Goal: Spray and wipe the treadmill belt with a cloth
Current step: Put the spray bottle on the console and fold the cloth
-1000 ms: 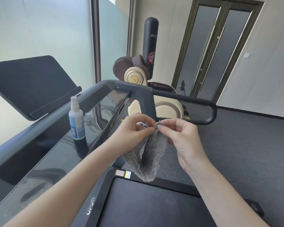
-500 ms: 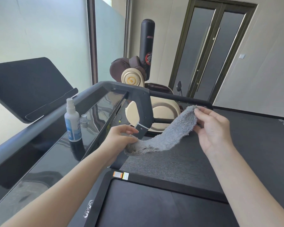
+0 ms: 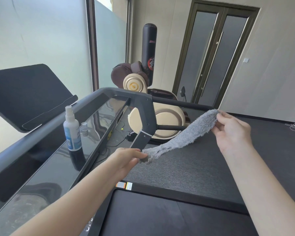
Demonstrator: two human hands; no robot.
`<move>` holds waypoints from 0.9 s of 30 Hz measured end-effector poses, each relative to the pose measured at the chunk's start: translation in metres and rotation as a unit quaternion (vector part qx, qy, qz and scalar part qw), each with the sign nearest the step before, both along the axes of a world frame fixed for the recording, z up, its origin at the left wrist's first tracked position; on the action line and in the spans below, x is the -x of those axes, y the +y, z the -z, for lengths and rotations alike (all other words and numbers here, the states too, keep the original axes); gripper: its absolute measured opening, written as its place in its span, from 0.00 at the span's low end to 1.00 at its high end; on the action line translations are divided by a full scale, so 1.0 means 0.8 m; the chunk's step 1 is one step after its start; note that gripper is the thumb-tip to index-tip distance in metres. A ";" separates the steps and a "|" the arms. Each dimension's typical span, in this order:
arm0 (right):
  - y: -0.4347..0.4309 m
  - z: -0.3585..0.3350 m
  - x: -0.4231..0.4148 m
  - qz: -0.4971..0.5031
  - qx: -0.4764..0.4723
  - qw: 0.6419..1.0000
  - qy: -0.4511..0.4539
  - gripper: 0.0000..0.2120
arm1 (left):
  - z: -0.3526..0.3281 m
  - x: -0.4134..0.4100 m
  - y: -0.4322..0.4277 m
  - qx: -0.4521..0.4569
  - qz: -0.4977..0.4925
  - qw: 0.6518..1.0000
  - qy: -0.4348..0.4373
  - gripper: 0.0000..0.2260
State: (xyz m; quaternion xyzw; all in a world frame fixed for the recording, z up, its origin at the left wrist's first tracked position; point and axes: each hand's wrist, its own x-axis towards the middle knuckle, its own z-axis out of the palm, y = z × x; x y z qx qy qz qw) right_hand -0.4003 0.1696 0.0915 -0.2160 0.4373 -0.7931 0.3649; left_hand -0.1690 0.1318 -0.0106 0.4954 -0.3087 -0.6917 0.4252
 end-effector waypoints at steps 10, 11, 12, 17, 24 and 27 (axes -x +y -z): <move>0.003 0.002 -0.005 0.000 -0.008 1.000 0.006 0.07 | 0.002 0.005 0.012 -0.035 0.042 0.998 0.007 0.02; 0.003 0.003 -0.005 0.002 -0.012 1.000 0.011 0.07 | 0.002 0.005 0.013 -0.019 0.040 0.999 0.000 0.03; 0.003 0.005 -0.005 0.002 -0.016 1.000 0.015 0.06 | 0.001 0.006 0.014 -0.002 0.036 0.999 -0.009 0.04; 0.006 0.014 -0.012 -0.020 -0.019 0.998 0.056 0.07 | -0.004 0.013 0.021 0.075 -0.014 0.997 -0.035 0.04; 0.009 0.041 -0.022 -0.031 -0.072 0.982 0.170 0.07 | -0.015 0.010 0.022 0.203 -0.077 0.972 -0.090 0.05; 0.006 0.051 -0.042 -0.030 -0.070 0.961 0.267 0.07 | -0.027 0.013 0.025 0.231 -0.062 0.968 -0.078 0.04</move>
